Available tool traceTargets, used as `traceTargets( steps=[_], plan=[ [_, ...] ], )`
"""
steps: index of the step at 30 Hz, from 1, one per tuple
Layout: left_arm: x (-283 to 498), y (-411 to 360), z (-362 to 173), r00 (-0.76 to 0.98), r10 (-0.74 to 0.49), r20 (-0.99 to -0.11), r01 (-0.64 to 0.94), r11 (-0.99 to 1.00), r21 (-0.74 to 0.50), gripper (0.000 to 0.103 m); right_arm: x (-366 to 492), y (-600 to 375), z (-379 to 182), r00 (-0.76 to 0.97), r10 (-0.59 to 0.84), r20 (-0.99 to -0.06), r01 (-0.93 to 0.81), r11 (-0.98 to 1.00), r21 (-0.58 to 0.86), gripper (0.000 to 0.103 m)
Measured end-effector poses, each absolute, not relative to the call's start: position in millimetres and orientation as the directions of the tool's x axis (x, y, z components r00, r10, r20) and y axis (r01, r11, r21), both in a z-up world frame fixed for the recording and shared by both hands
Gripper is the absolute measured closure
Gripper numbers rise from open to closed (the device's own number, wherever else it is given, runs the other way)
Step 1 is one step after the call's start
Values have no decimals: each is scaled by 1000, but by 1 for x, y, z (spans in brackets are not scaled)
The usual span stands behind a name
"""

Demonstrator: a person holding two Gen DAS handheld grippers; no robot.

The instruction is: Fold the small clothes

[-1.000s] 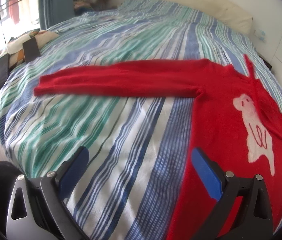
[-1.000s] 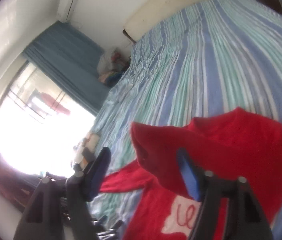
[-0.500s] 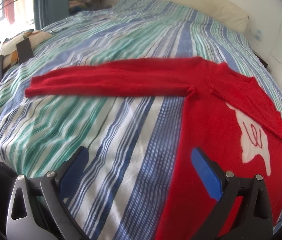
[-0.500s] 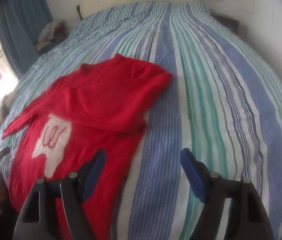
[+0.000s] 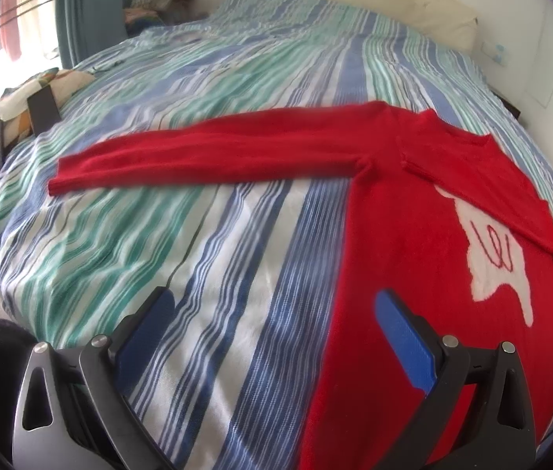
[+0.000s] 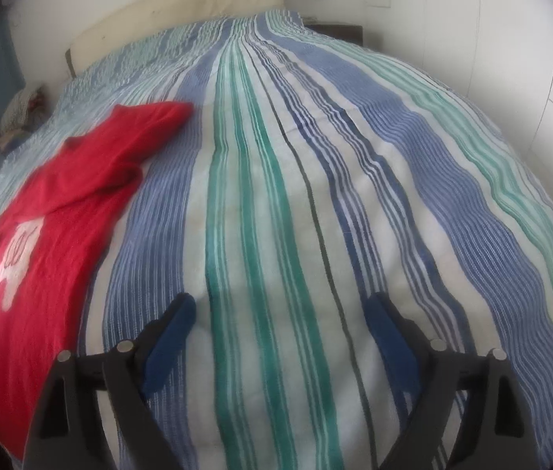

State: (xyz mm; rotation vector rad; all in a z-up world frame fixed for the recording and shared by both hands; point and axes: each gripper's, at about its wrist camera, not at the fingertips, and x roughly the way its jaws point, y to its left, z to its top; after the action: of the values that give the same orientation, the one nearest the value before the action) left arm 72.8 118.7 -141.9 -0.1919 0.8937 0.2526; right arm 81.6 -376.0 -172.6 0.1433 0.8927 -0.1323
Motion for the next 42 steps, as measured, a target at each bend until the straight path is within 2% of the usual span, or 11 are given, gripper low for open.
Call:
traceTargets(
  steps=[3, 9, 42],
  plan=[
    [73, 120, -142, 598, 130, -791, -300, 951, -71, 1, 81, -371, -178, 625, -71, -778, 167, 985, 44, 5],
    [74, 120, -142, 597, 113, -794, -295, 952, -86, 1, 76, -370, -184, 637, -61, -768, 153, 987, 48, 1],
    [72, 116, -149, 573, 113, -812, -292, 954, -74, 1, 73, -365, -189, 654, -93, -751, 148, 989, 7, 0]
  ],
)
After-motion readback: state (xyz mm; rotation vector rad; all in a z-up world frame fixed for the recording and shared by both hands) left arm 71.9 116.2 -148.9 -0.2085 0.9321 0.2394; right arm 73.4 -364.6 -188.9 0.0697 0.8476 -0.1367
